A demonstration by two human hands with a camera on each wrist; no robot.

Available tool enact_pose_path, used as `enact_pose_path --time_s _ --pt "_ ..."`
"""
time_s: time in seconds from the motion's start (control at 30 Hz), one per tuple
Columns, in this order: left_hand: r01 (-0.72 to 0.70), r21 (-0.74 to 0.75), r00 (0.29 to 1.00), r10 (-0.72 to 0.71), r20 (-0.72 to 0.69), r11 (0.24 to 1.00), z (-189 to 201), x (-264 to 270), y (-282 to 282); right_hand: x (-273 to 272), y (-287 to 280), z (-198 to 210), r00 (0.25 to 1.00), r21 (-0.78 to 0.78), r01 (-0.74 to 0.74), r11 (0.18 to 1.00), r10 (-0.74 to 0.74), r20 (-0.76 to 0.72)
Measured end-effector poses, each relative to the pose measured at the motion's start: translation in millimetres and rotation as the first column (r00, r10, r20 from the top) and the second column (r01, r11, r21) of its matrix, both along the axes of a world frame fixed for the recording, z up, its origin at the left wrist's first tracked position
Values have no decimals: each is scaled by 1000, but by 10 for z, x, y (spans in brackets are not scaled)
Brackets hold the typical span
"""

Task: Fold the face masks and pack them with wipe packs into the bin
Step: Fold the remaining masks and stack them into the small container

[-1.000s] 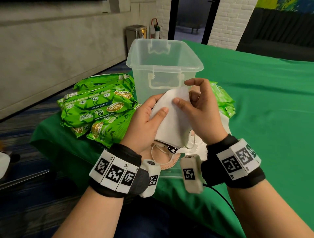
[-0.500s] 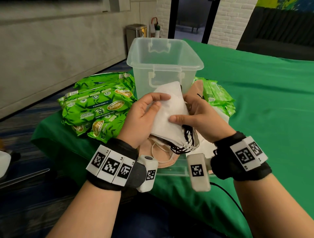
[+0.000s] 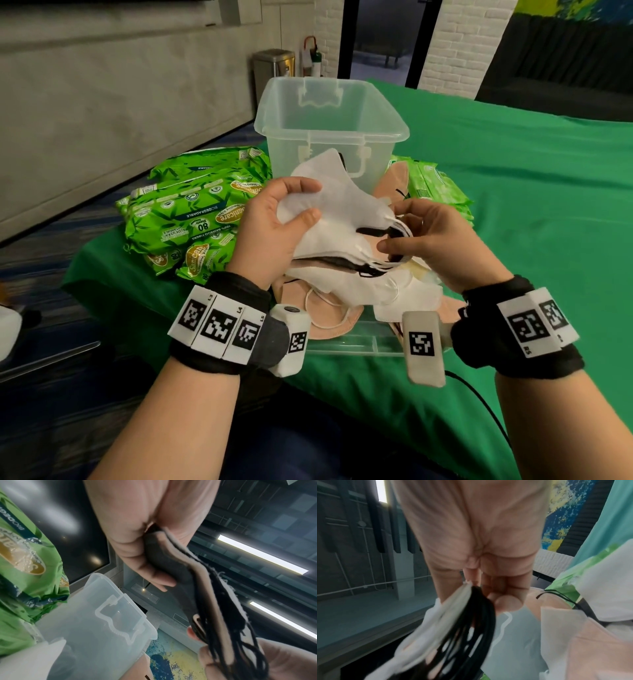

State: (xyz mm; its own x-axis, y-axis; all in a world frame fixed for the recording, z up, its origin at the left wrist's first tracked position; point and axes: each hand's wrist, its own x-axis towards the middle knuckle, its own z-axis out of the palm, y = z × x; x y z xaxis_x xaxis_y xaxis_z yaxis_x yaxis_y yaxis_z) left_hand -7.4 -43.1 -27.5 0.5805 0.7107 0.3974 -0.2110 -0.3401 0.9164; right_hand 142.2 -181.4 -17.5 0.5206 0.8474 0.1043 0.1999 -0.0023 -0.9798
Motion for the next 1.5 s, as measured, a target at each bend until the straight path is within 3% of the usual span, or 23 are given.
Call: enact_pose_path --time_s 0.23,0.43,0.53,0.7,0.77,0.83,1.1,1.23,1.4,1.5 --pt "-5 22 1000 5 5 1000 4 -41 99 38 -18 67 997 -96 -49 994 54 59" --pt "143 114 989 -138 -50 983 18 2 5 -141 83 140 985 98 -130 987 140 -102" --pt "205 92 979 -202 -41 974 9 33 -41 -297 203 42 979 80 -188 979 194 -69" --pt "53 -90 986 -38 162 995 -46 27 7 -289 256 -39 974 222 24 975 27 -226" --pt "90 -144 980 -62 190 985 -76 59 -54 -310 294 -57 957 281 112 953 -28 -288" --pt "126 -108 976 -104 190 986 -99 105 -130 -379 346 -74 957 288 118 950 -31 -290" --pt "102 -42 988 -96 117 994 -98 93 -109 -408 376 -60 980 187 37 982 0 -198" --pt "118 -87 990 -110 89 989 -138 5 19 -314 332 -1 992 79 -41 996 51 -118" --pt "222 -139 966 -237 -100 965 -134 -28 61 -207 328 -10 992 -140 -130 982 129 -16" --pt "189 -181 968 -214 -133 965 -138 -53 109 -104 301 -44 986 -172 -167 971 164 -27"
